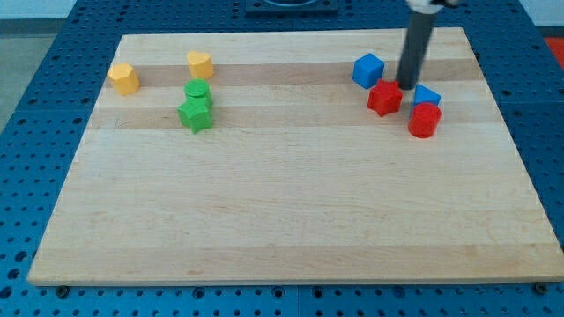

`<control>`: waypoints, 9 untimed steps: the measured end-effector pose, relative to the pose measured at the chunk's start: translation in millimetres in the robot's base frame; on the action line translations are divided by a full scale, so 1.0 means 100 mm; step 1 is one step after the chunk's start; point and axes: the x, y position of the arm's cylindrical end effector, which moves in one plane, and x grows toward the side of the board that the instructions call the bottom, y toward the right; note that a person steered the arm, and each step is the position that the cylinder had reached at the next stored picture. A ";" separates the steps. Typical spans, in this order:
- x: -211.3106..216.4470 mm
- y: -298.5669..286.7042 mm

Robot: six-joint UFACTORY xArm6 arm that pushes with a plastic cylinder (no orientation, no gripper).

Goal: Move the blue cube to the left of the red star

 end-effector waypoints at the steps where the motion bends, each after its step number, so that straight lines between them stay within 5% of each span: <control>1: -0.46 -0.05; 6: -0.11 -1.45; 8: -0.63 -1.05; 9: -0.27 -0.81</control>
